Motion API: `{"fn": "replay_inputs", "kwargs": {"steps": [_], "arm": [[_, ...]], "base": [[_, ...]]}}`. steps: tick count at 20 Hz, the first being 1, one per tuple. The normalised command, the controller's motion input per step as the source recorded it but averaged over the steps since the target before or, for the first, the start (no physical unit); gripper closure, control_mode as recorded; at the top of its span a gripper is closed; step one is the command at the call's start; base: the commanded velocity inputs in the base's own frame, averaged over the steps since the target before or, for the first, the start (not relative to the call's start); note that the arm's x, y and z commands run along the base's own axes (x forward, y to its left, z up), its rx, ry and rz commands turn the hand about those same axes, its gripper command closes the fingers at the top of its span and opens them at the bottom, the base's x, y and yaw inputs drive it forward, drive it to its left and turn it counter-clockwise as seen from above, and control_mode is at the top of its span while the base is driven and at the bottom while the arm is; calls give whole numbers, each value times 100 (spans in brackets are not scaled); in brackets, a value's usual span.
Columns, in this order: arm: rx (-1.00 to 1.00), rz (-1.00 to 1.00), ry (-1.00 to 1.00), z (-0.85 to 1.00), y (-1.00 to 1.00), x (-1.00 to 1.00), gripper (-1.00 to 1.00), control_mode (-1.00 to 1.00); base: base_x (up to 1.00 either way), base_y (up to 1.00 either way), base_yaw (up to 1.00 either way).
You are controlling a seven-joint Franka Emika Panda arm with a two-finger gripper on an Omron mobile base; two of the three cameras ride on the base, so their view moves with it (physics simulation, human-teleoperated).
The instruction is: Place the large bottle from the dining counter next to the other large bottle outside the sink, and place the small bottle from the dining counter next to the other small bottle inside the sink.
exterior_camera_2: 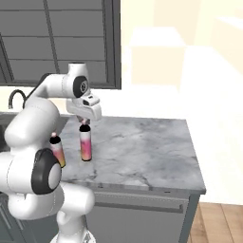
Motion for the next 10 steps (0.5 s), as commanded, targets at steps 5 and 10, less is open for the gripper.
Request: {"fn": "replay_inputs", "kwargs": {"steps": [5, 10], "arm": [[-1, -7, 0, -24, 0, 1, 100, -100], [-3, -7, 0, -23, 0, 15, 100, -100]], "base": [[0, 0, 0], [0, 0, 0]]}}
